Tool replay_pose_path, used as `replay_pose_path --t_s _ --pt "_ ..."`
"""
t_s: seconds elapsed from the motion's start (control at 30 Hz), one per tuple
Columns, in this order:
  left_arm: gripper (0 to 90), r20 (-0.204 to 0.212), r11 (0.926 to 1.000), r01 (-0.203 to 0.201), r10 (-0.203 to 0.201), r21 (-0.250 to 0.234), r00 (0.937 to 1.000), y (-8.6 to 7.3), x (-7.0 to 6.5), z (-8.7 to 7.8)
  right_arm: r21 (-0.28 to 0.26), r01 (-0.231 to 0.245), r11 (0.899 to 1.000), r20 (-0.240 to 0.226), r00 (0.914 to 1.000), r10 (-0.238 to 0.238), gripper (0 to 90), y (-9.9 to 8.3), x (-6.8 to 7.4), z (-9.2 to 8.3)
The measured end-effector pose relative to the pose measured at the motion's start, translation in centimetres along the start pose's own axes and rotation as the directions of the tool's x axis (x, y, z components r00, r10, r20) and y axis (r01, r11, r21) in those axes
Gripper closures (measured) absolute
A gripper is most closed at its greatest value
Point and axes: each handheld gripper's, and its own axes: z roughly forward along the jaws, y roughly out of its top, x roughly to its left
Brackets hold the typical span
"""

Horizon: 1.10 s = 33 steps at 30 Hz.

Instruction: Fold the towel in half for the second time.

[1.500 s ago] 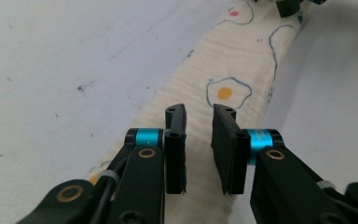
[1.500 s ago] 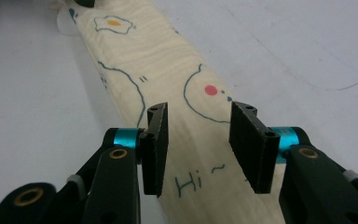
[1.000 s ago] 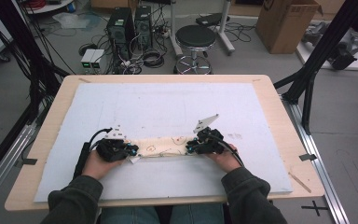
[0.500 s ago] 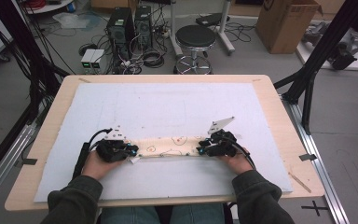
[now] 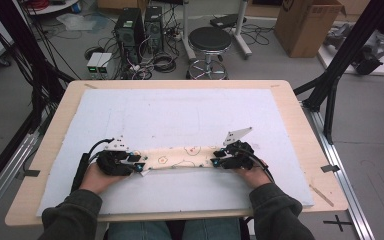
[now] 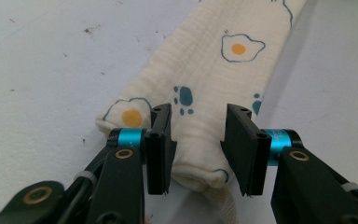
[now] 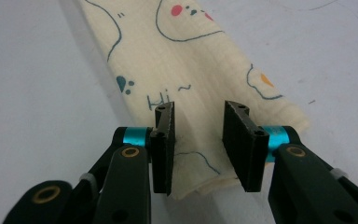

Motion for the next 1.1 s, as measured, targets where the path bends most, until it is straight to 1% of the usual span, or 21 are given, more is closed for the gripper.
replay_pose_path --t_s 0.03,0.07,0.13,0.17,0.23,0.3,0.33,0.43,0.47,0.5,0.57,0.6,0.73,0.77,0.8,0.87,0.9,0.97,1.03,1.1 --pt "61.1 0.002 1.0000 -0.007 0.007 0.002 1.0000 0.0 0.1 0.0 0.002 -0.003 1.000 0.004 1.0000 0.003 63.9 0.0 0.0 0.0" --pt "61.0 0.004 1.0000 -0.005 0.005 0.000 1.0000 -0.1 0.2 0.0 0.000 -0.007 1.000 -0.002 1.0000 0.007 63.9 -0.1 0.1 0.0" --pt "60.7 0.003 1.0000 -0.004 0.004 -0.002 1.0000 -0.1 0.1 0.0 -0.002 -0.001 1.000 0.001 1.0000 0.001 63.8 -0.1 0.1 0.0" --pt "60.3 -0.001 1.0000 -0.005 0.005 -0.001 1.0000 0.0 0.0 0.1 -0.002 -0.003 1.000 0.003 1.0000 0.003 63.8 -0.1 0.1 0.0" --pt "58.4 -0.016 0.9996 -0.027 0.027 0.003 0.9995 0.0 -0.2 0.0 -0.017 -0.001 1.000 0.003 1.0000 0.001 63.8 -0.3 0.1 0.0" --pt "55.1 -0.034 0.9994 -0.035 0.035 -0.004 0.9988 0.1 -0.3 0.0 -0.030 -0.004 1.000 -0.001 1.0000 0.004 63.8 -0.5 0.0 0.0" --pt "53.9 -0.036 0.9993 -0.037 0.037 -0.005 0.9987 0.1 -0.3 0.0 -0.027 -0.003 1.000 0.002 1.0000 0.003 63.8 -0.4 0.1 0.0" --pt "53.0 -0.033 0.9997 -0.022 0.022 -0.014 0.9992 0.1 -0.1 0.2 -0.027 0.000 1.000 0.000 1.0000 0.000 63.6 -0.4 0.0 0.0" --pt "53.0 -0.029 0.9998 -0.020 0.020 -0.008 0.9994 0.1 0.0 0.2 -0.026 0.001 1.000 0.000 1.0000 -0.001 63.5 -0.4 0.0 0.0" --pt "53.0 -0.028 0.9999 -0.010 0.009 -0.013 0.9996 0.0 0.1 0.2 -0.029 0.002 1.000 -0.001 1.0000 -0.002 63.4 -0.4 0.0 0.0" --pt "52.7 -0.018 0.9999 -0.002 0.002 -0.013 0.9998 0.0 0.3 0.2 -0.028 0.001 1.000 -0.001 1.0000 -0.001 63.4 -0.4 0.0 0.0" --pt "52.7 -0.017 0.9998 0.005 -0.005 -0.021 0.9998 0.0 0.2 0.3 -0.028 0.001 1.000 -0.001 1.0000 -0.001 63.3 -0.4 0.0 0.0" --pt "52.3 -0.017 0.9998 0.008 -0.008 -0.018 0.9998 0.1 0.2 0.2 -0.032 0.008 0.999 0.000 1.0000 -0.008 62.9 -0.4 0.0 0.0" --pt "51.4 -0.012 0.9999 0.008 -0.008 -0.016 0.9999 0.1 0.2 0.1 -0.033 0.008 0.999 0.002 1.0000 -0.008 61.4 -0.3 0.0 0.0" --pt "51.2 -0.003 0.9996 0.017 -0.017 -0.020 0.9998 0.1 0.2 0.0 -0.036 0.003 0.999 0.002 1.0000 -0.003 58.8 -0.3 0.1 0.0" --pt "50.3 0.006 0.9991 0.023 -0.023 -0.034 0.9997 0.3 0.2 -0.2 -0.047 0.020 0.999 0.004 0.9998 -0.020 55.6 -0.2 0.1 -0.2" --pt "49.4 0.002 0.9991 0.019 -0.019 -0.038 0.9998 0.3 0.1 -0.4 -0.063 0.019 0.998 -0.001 0.9998 -0.019 55.1 -0.2 0.2 -0.4" --pt "47.5 0.004 0.9978 0.022 -0.022 -0.062 0.9998 0.6 0.1 -0.9 -0.091 0.000 0.996 -0.014 0.9999 -0.001 53.8 0.0 0.1 -0.9" --pt "45.7 -0.008 0.9961 0.022 -0.023 -0.086 0.9997 0.9 0.2 -1.3 -0.117 -0.002 0.993 -0.010 1.0000 0.001 53.6 0.3 -0.1 -1.5" --pt "42.9 -0.022 0.9928 0.044 -0.047 -0.111 0.9986 1.1 0.6 -1.6 -0.132 -0.007 0.991 -0.004 1.0000 0.006 52.9 0.7 -0.4 -2.0"
